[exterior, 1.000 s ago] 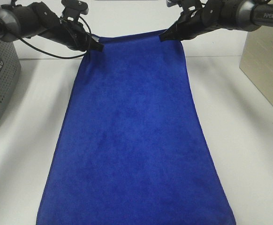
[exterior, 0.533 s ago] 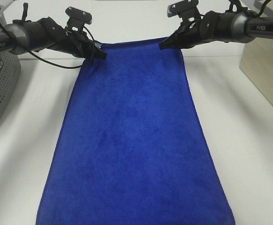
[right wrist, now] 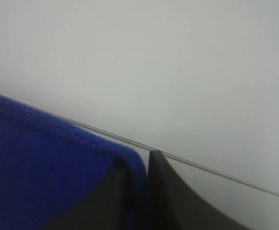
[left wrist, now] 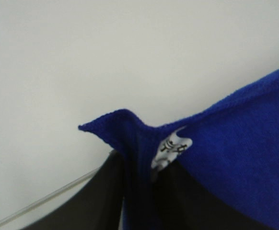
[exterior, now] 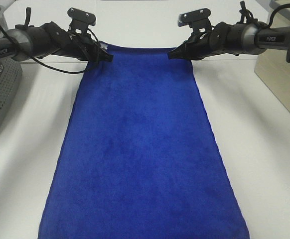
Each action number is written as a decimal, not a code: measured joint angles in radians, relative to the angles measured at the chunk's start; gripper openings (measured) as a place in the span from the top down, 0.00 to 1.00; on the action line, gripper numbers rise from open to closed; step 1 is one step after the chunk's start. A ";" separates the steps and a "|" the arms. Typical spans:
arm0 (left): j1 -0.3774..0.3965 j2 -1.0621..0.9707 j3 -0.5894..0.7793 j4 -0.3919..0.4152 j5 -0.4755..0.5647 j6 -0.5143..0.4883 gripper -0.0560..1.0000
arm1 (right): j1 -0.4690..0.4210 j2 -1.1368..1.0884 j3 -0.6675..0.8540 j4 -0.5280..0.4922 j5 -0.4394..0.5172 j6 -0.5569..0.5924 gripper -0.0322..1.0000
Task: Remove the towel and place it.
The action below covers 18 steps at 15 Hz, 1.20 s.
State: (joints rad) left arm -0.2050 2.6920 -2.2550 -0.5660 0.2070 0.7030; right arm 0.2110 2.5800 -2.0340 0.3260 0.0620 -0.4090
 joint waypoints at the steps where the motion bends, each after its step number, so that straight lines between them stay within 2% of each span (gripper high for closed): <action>1: 0.000 0.000 0.000 -0.014 -0.015 0.000 0.64 | 0.000 0.000 0.000 0.010 0.003 0.000 0.73; 3: 0.000 0.000 0.000 -0.018 -0.028 0.000 0.51 | 0.000 0.000 0.000 0.030 0.013 0.000 0.50; 5: 0.000 0.001 0.000 -0.018 -0.041 0.000 0.39 | -0.002 0.000 0.000 0.034 0.048 0.000 0.38; 8: 0.000 0.001 0.000 -0.018 -0.049 0.000 0.26 | -0.002 0.000 0.000 0.023 0.143 -0.001 0.35; 10: 0.000 0.001 0.000 -0.010 -0.048 0.000 0.25 | -0.002 -0.001 0.000 -0.001 0.185 -0.001 0.35; 15: 0.004 -0.044 0.000 0.032 0.037 -0.003 0.24 | -0.002 -0.065 0.000 -0.049 0.342 -0.001 0.35; 17: 0.005 -0.085 0.000 0.035 0.102 -0.011 0.24 | -0.002 -0.120 0.000 -0.050 0.437 -0.001 0.35; 18: 0.009 -0.113 0.000 0.046 0.179 -0.042 0.24 | -0.002 -0.154 0.000 -0.050 0.502 0.000 0.35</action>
State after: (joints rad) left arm -0.1960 2.5790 -2.2550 -0.5200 0.3860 0.6610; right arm 0.2090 2.4260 -2.0340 0.2760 0.5640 -0.4090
